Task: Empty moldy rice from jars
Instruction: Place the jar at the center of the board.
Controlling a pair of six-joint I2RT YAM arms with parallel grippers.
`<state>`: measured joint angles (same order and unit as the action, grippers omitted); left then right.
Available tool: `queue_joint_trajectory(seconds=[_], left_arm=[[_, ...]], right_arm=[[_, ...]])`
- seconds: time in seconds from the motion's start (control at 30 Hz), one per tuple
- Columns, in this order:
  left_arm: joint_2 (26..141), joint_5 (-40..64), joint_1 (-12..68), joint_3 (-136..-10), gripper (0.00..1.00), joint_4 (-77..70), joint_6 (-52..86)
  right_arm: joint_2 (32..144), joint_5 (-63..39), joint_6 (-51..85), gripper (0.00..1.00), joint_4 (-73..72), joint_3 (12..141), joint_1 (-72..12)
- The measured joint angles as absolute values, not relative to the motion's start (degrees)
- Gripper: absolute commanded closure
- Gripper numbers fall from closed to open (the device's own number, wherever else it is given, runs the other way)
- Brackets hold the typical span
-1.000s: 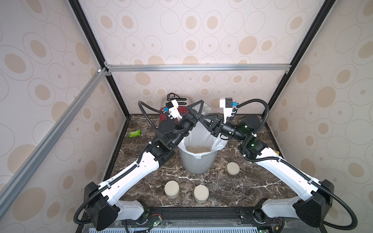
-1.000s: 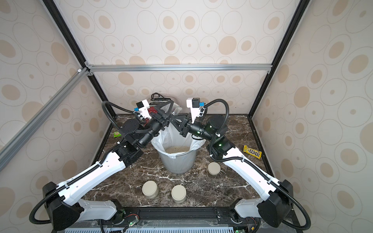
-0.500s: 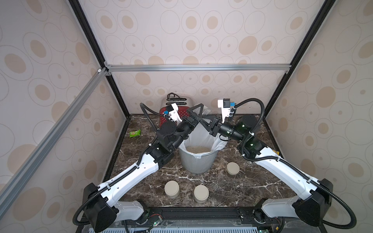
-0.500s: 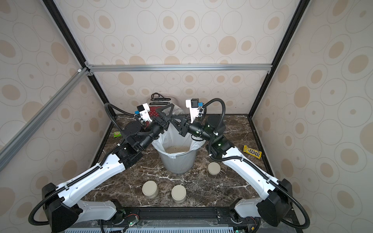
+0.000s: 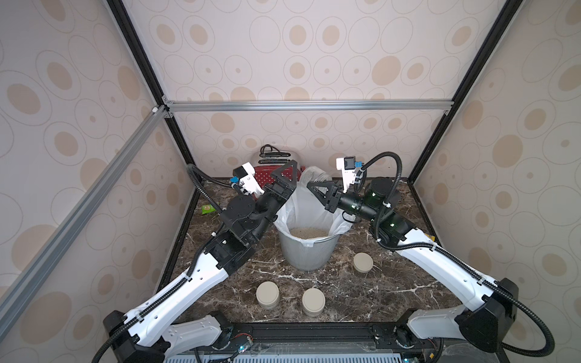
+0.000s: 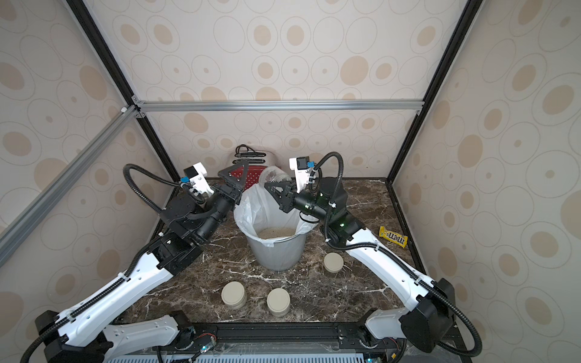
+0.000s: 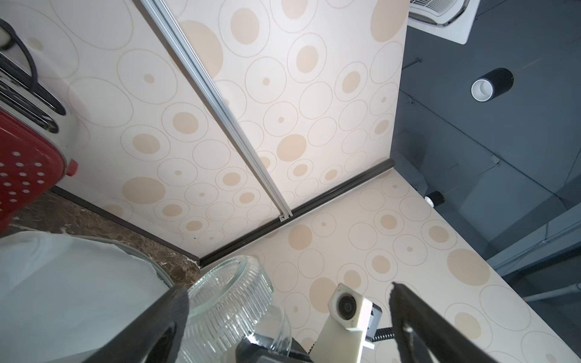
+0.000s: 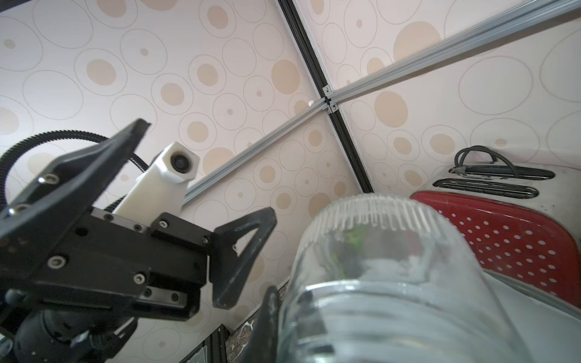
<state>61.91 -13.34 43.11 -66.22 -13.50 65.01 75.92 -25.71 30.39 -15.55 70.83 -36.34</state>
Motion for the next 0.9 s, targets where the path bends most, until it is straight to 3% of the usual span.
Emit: queue_joint_trajectory(seconds=[0.3, 0.6, 0.77, 0.9], left_arm=[[54.92, -20.32, 43.11, -66.06, 0.01, -3.57, 53.67], [49.17, -24.80, 43.11, -64.27, 0.01, 3.07, 46.37], [46.68, -26.74, 43.11, -62.52, 0.01, 5.76, 44.36], [45.50, -27.73, 43.11, -61.67, 0.01, 7.42, 43.64]], right_arm=[[73.47, -21.98, 23.62, 1.00, 1.96, 79.64, -35.94], [59.64, -5.93, 19.33, 1.00, 29.87, 84.03, -35.59], [52.84, 2.57, 22.57, 1.00, 43.53, 78.32, -35.59], [50.83, 3.84, 27.44, 1.00, 51.53, 69.12, -35.55]])
